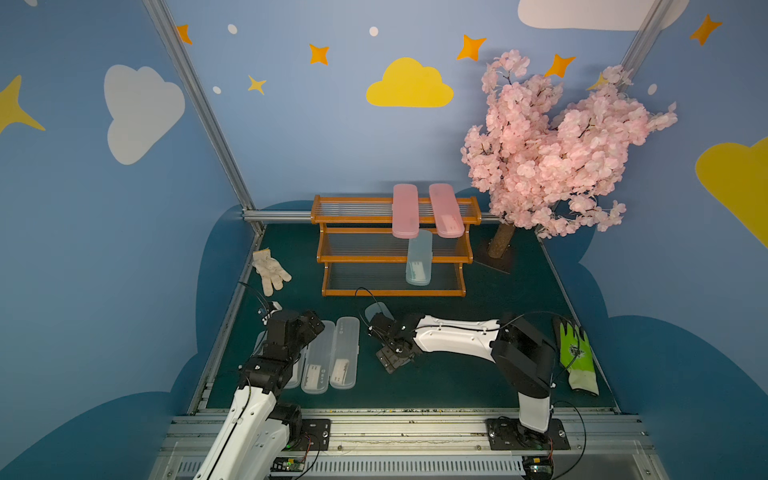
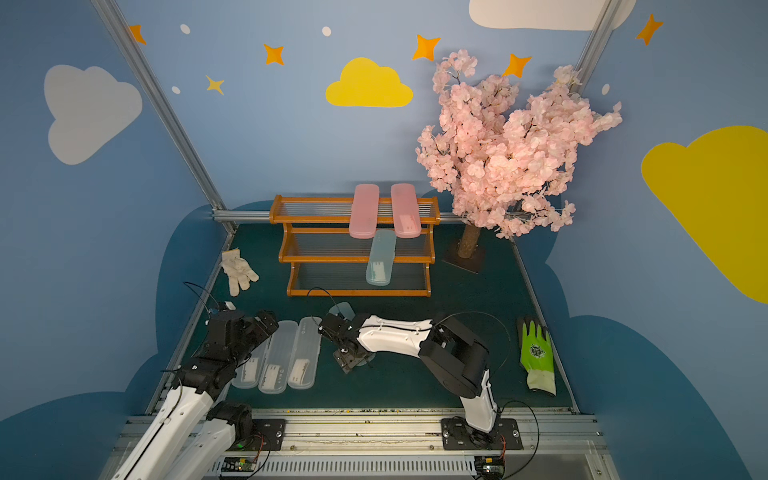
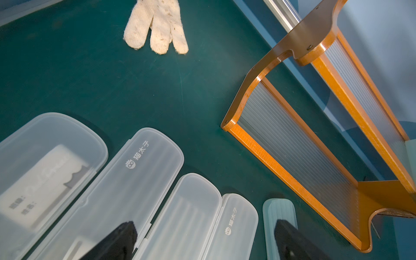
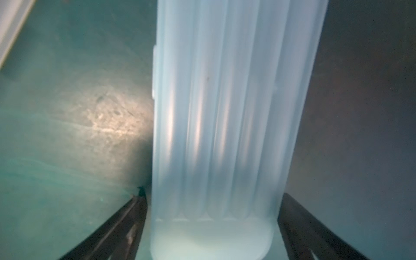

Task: Place the pencil cases on the shelf according to color
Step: Pick up the pencil case from the center of the board.

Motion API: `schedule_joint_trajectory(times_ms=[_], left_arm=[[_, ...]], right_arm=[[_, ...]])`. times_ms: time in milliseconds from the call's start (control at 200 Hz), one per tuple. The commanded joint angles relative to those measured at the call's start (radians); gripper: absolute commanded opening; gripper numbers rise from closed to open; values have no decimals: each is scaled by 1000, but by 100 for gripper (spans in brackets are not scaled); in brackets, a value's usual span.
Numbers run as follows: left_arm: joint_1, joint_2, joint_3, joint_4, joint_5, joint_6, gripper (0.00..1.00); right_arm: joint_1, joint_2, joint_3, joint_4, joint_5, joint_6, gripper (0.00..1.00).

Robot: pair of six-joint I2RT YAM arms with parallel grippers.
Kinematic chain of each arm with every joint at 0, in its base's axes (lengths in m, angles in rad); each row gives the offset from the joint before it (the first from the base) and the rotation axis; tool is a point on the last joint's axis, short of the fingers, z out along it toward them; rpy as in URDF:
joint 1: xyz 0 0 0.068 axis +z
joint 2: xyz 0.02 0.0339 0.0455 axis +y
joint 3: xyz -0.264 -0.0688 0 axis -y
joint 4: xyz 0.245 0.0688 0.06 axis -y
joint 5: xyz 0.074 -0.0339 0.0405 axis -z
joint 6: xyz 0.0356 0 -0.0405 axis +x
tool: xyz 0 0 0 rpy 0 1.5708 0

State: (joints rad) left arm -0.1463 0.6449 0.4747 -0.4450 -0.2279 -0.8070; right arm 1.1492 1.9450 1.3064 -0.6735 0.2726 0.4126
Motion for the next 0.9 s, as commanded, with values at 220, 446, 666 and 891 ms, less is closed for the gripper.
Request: schedule_joint_trajectory(times_ms=[220, 446, 666, 891], left_arm=[[-2, -11, -1, -8, -5, 28, 100], [-2, 0, 17, -12, -3, 32, 100], [-3, -11, 30, -18, -12, 41, 100], [-3, 8, 72, -15, -31, 65, 100]], right_arm=[[-4, -28, -66, 7, 76, 50, 64], [-13, -116, -124, 50, 42, 76, 52], [-10, -209, -130, 51, 16, 108, 48], [14, -290, -53, -16, 37, 124, 45]])
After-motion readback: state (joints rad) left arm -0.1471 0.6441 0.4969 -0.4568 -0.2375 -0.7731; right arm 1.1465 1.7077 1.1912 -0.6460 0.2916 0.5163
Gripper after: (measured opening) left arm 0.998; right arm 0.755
